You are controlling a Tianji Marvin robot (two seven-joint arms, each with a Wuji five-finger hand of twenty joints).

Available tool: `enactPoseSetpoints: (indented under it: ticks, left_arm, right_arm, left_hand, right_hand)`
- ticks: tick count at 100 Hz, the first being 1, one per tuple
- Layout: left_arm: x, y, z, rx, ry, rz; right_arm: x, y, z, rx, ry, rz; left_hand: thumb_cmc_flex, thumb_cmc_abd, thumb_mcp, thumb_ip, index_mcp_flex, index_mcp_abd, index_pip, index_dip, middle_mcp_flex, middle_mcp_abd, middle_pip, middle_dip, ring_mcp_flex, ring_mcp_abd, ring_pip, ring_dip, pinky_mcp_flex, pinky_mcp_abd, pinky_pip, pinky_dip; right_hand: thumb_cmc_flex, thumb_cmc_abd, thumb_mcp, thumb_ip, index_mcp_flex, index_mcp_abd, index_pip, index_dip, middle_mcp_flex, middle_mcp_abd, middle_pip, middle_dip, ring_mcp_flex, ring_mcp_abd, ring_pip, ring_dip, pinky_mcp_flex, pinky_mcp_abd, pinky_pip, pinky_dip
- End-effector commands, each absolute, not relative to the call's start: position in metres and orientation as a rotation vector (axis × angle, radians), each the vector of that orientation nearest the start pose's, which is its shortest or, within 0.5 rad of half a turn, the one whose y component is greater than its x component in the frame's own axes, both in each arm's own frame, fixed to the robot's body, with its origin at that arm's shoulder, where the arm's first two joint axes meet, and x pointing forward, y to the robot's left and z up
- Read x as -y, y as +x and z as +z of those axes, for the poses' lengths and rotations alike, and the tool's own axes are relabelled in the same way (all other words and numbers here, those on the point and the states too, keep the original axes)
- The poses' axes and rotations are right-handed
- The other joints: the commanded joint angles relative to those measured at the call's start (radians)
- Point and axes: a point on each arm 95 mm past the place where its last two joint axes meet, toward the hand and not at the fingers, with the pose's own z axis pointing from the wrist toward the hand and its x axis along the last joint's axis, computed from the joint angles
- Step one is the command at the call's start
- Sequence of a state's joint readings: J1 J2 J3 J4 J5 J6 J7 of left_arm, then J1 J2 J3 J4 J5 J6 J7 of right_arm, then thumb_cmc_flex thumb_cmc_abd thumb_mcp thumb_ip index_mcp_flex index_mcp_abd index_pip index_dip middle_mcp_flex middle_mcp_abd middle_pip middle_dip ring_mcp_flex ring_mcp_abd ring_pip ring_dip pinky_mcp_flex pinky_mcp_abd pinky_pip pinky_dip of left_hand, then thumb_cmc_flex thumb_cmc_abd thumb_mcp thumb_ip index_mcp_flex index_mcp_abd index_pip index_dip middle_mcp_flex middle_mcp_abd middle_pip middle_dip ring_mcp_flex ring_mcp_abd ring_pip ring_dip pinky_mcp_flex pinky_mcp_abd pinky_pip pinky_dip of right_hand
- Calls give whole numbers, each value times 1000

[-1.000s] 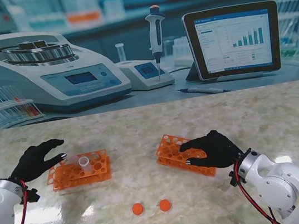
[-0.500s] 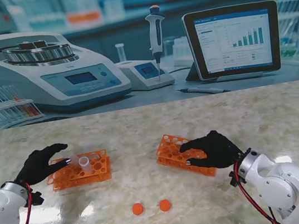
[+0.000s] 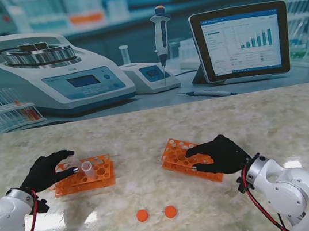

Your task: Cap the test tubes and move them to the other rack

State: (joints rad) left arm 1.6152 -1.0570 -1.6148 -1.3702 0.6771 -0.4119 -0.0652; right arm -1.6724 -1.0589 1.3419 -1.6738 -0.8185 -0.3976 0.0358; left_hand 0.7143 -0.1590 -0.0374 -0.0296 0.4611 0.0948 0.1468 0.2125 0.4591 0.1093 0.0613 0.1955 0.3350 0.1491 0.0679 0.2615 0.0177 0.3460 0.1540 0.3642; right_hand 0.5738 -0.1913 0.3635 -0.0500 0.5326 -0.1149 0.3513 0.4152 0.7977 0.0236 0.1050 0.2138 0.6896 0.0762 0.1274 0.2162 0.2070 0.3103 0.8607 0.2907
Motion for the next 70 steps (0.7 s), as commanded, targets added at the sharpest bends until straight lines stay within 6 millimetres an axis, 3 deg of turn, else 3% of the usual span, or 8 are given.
enactPoseSetpoints:
  ticks: [1, 59, 70]
  left_arm:
    - [-166, 399, -341, -1298, -1511, -1612]
    - [-162, 406, -352, -1291, -1549, -1608]
    - [-162, 407, -352, -1296, -1547, -1613]
  right_arm:
    - [10, 368, -311, -1640, 1161, 1830]
    - [9, 369, -313, -1647, 1162, 1830]
    - [10, 370, -313, -1647, 1161, 1831]
  left_hand:
    - [-13, -9, 14, -9, 15, 3, -19, -19, -25, -27, -10, -22, -30, -19, -14, -13, -12, -6, -45, -21]
    - [-17, 4, 17, -11, 13, 1, -18, -23, -31, -31, -11, -23, -44, -23, -18, -15, -20, -11, -49, -25]
    - [-15, 3, 16, -11, 5, -37, -18, -24, -33, -32, -11, -24, -48, -19, -19, -16, -22, -9, -50, -26]
  right_hand:
    - [-6, 42, -10, 23, 9, -2, -9, 10, -2, 7, 6, 8, -29, 4, -5, 12, -14, 3, -15, 14]
    - [-4, 43, -11, 23, 9, -4, -9, 10, 1, 6, 8, 11, -29, 2, -5, 12, -14, 2, -16, 14]
    - [-4, 43, -11, 23, 9, -5, -9, 10, 3, 7, 8, 12, -28, 3, -5, 12, -14, 2, -16, 14]
